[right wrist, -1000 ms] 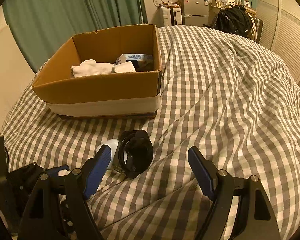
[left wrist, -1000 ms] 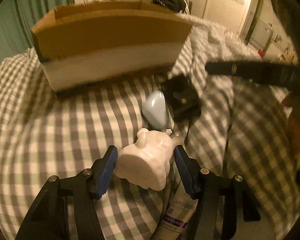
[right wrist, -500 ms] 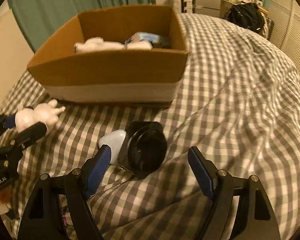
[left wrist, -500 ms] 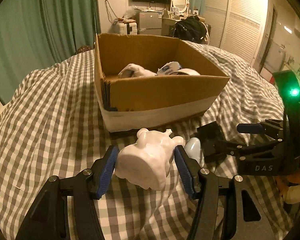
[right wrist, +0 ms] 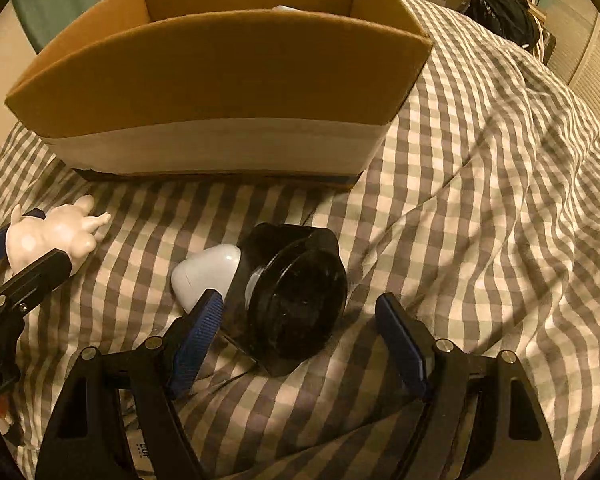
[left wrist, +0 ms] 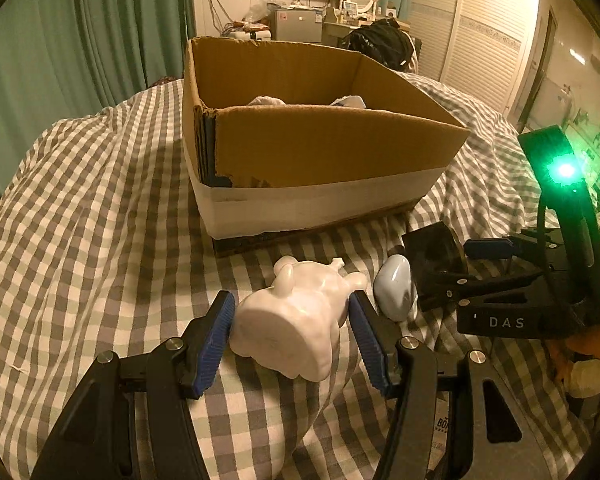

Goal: Organize objects
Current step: 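Grasp the white figurine with the left gripper while the right gripper grasps the black cup, then lower the figurine and black cup into the box and open both grippers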

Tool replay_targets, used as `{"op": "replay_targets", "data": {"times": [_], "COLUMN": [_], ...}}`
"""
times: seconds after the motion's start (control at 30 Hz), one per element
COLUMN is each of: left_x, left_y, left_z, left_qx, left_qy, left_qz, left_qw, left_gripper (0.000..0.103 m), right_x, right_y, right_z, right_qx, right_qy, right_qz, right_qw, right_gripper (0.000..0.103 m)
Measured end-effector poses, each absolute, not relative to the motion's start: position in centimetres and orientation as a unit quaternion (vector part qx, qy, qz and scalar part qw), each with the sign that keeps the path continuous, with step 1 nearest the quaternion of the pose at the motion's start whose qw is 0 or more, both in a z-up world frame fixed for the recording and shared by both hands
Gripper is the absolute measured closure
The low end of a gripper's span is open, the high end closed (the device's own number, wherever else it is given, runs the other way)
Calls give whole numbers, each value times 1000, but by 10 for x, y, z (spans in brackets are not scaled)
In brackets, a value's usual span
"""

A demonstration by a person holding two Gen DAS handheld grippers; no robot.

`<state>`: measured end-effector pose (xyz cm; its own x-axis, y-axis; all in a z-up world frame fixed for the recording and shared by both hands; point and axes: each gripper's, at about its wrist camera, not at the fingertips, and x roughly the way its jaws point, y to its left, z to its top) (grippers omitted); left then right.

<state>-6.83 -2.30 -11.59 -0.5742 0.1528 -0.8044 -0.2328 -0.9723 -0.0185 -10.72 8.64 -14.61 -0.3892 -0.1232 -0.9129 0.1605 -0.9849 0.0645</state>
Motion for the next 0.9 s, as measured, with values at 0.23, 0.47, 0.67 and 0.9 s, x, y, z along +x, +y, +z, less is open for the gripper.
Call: {"op": "replay_targets", "data": {"times": [0.23, 0.47, 0.67, 0.9], "left_x": [-68, -66, -60, -52], "left_y": [-22, -22, -22, -23], "left_z": [-117, -118, -113, -100], "left_qx": [-450, -451, -447, -436], "left_qy": [45, 43, 40, 36], "left_qz": [885, 885, 887, 893], "left_qw": [108, 109, 108, 107], "left_gripper": [43, 43, 43, 43], "right_x": [-101, -91, -88, -78], "right_y": [87, 87, 77, 77], "right_z": [-142, -131, -114, -94], "right_qx": [536, 512, 484, 451], "right_qy": [9, 10, 16, 20], "right_qz": [-838, -852, -867, -884], "right_qw": [100, 108, 114, 123], "right_gripper": [58, 86, 93, 94]}}
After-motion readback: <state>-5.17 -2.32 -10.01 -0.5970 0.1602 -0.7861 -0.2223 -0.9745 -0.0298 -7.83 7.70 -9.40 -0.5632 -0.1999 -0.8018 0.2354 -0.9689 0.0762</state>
